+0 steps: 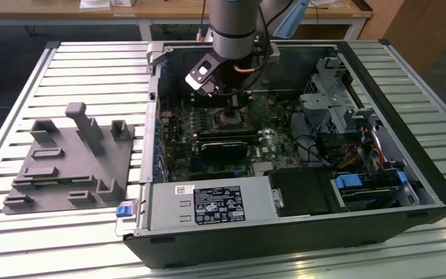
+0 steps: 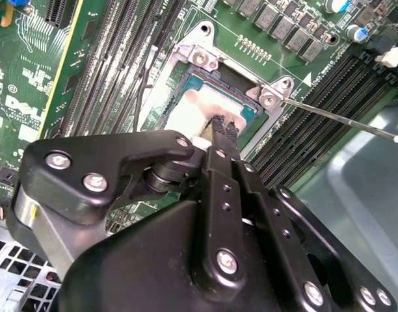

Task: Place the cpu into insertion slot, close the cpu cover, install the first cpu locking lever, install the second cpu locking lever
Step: 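Place the cpu into insertion slot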

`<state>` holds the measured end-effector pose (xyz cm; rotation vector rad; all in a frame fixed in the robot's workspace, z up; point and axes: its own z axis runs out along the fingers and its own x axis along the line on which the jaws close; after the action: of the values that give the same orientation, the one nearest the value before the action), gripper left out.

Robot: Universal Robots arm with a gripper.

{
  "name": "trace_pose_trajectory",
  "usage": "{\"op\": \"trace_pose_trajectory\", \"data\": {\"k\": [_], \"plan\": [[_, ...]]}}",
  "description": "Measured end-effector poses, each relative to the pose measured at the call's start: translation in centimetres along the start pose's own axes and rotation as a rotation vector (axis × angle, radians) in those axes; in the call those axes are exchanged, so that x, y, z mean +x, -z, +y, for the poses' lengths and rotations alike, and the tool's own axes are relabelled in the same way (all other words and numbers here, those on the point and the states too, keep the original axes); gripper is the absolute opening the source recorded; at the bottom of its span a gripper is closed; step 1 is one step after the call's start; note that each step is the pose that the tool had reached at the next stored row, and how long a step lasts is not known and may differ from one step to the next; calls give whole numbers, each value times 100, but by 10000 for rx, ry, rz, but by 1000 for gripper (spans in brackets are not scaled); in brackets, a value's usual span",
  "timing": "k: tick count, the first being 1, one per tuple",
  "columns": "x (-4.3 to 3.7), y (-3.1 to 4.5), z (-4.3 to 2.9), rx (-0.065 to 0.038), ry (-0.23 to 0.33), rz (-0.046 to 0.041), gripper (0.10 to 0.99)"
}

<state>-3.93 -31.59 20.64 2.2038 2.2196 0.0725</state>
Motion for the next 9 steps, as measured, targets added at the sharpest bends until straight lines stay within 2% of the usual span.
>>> {"op": "trace_pose_trajectory", "data": {"k": [9], "plan": [[1, 45, 3, 14, 0, 5, 106]]}}
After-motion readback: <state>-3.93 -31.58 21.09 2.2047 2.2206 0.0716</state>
